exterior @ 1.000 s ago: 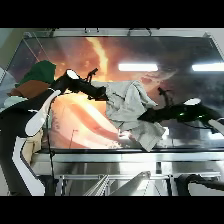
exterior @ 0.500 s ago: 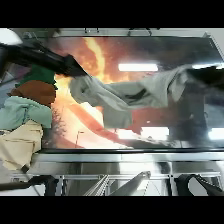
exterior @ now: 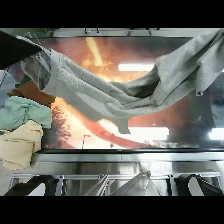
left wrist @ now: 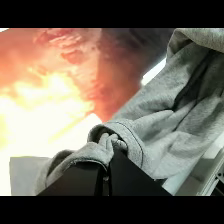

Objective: Fold the shirts.

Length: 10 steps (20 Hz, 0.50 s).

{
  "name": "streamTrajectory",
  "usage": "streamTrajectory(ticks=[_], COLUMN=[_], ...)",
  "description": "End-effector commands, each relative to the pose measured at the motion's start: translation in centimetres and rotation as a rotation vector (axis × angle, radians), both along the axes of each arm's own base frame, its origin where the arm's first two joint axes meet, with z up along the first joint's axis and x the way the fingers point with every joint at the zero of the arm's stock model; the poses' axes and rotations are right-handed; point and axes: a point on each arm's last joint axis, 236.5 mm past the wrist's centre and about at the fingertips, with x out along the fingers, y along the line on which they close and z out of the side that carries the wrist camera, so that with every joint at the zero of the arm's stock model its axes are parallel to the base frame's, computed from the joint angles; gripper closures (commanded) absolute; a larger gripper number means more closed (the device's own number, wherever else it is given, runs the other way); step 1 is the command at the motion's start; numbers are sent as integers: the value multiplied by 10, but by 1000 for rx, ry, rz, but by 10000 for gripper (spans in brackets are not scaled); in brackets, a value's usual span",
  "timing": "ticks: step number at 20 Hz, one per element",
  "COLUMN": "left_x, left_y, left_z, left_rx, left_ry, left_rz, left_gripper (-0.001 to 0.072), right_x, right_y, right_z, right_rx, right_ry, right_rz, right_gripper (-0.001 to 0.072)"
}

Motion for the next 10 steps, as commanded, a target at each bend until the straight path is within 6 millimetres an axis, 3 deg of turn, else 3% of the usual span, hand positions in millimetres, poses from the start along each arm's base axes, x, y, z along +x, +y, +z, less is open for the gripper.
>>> streamTrajectory(ticks=[1, 4, 5, 6, 7, 8, 10], left_x=[39, 78, 89, 97, 104, 109, 103], left_y=[-1, -12, -13, -9, 1, 15, 45], left_z=[-44, -132, -169, -203, -239, -268, -311], left_rx=[5, 22, 45, 74, 108, 134, 164], left_ry=[130, 395, 493, 580, 682, 779, 968], left_rz=[-23, -93, -105, -102, -63, -1, 64], left_gripper=[685, 689, 667, 392, 107, -12, -10], right_x=[41, 73, 81, 86, 90, 91, 91], right_y=[-12, -15, -18, -22, -28, -36, -59], right_z=[-85, -196, -231, -258, -280, -295, -323], right_rx=[65, 203, 240, 253, 248, 240, 220], right_ry=[296, 645, 733, 794, 849, 886, 949], right_rz=[-11, -3, -23, -35, -45, -62, -111], right_gripper=[689, 674, 470, 240, 193, 194, 194])
